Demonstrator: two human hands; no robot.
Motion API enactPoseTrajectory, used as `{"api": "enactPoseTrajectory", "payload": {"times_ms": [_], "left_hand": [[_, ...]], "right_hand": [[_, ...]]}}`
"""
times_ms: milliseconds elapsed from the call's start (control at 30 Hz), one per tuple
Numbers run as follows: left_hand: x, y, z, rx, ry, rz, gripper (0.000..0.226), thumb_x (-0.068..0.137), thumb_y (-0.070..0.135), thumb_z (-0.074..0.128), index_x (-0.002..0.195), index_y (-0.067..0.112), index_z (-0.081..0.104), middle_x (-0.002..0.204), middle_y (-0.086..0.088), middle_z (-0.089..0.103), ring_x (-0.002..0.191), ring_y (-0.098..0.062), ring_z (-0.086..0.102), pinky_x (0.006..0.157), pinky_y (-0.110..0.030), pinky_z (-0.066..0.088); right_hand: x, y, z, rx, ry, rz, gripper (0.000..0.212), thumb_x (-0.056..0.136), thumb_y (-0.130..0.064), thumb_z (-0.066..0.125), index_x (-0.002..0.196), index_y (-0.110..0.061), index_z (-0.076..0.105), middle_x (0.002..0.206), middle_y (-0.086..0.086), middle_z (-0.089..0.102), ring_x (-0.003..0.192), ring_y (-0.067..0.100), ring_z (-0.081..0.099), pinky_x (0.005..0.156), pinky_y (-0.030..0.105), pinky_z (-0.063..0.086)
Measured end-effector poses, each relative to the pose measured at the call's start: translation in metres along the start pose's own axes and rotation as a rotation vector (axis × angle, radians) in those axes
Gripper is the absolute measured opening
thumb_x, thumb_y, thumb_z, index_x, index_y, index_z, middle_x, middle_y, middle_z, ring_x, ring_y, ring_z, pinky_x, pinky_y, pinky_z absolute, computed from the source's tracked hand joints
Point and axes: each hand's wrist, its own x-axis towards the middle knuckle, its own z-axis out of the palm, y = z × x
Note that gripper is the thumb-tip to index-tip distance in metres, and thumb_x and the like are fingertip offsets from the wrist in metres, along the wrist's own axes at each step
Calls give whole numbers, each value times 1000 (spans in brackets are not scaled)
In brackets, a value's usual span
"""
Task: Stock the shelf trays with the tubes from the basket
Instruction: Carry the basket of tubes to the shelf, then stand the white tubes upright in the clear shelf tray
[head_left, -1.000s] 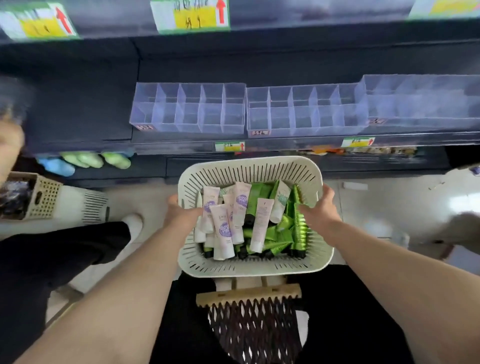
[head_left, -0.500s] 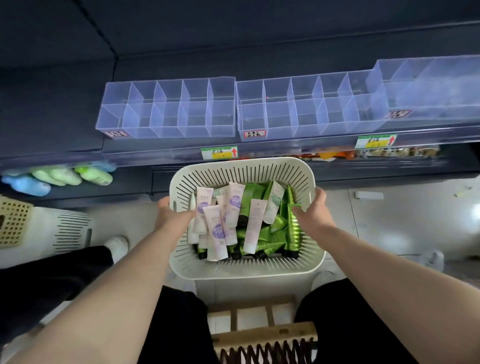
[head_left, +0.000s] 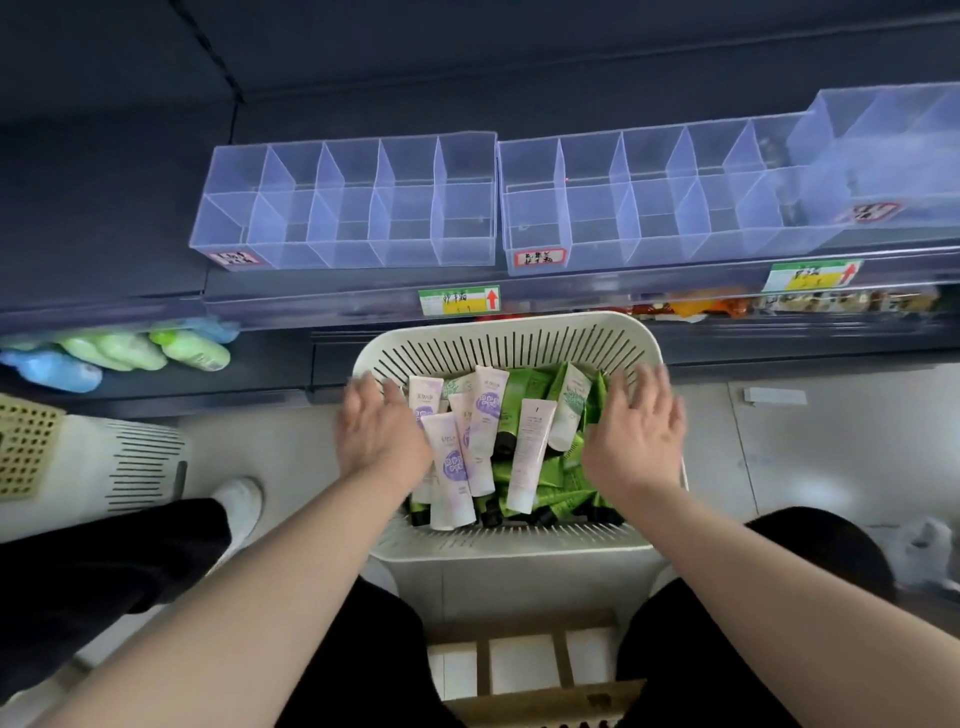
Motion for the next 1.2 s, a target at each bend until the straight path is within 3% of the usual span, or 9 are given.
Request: {"api": "enactPoseTrajectory", "payload": {"times_ms": [133, 300, 533, 767, 900, 1067, 1200], "left_hand": [[6, 11, 5, 127, 73, 254, 43, 88, 24, 57, 131, 21, 53, 140, -4, 40, 129, -24, 34, 102, -38, 38], [24, 21, 16, 136, 113, 347, 37, 89, 23, 57, 127, 23, 56, 130, -3, 49, 121, -24, 42, 95, -38, 42], [7, 24, 22, 76, 247, 435, 49, 87, 21, 58, 135, 18, 48, 141, -7, 43, 130, -25, 37, 106, -40, 36], [-10, 16, 5, 45, 247, 452, 51, 88, 23, 56, 137, 18, 43, 141, -6, 40, 130, -27, 35, 103, -42, 36], [1, 6, -3, -11, 335, 515, 49, 94, 26, 52, 142, 20, 40, 148, -3, 36, 134, -24, 32, 107, -40, 33], [24, -3, -23, 28, 464, 675, 47, 98, 22, 48, 144, 24, 38, 152, 2, 31, 138, -20, 28, 111, -40, 29], [28, -9, -46, -15, 542, 633, 49, 96, 21, 51, 144, 21, 39, 151, 1, 33, 138, -20, 28, 111, -42, 30]], "right_hand": [[8, -13, 7, -118, 13, -278, 57, 91, -19, 41, 146, -19, 26, 158, 6, 13, 147, 25, 1, 118, 48, 8], [32, -18, 28, -204, 47, -390, 45, 91, -23, 49, 135, -20, 44, 142, 5, 37, 135, 24, 29, 111, 45, 27], [22, -10, 33, -191, 138, -423, 46, 91, -24, 49, 136, -18, 41, 144, 6, 34, 136, 24, 29, 110, 45, 31], [2, -5, 6, -141, 206, -401, 49, 94, -28, 45, 140, -17, 35, 150, 6, 28, 141, 25, 22, 111, 45, 27], [15, -21, -2, -118, 283, -448, 53, 96, -34, 45, 145, -19, 30, 153, 6, 24, 141, 25, 22, 110, 44, 26], [36, -42, -20, -52, 406, -452, 54, 96, -36, 46, 145, -20, 30, 148, 4, 33, 134, 26, 31, 106, 43, 31], [42, -58, -37, -84, 470, -490, 54, 95, -37, 47, 144, -19, 31, 141, 5, 39, 127, 27, 37, 101, 42, 34]]}}
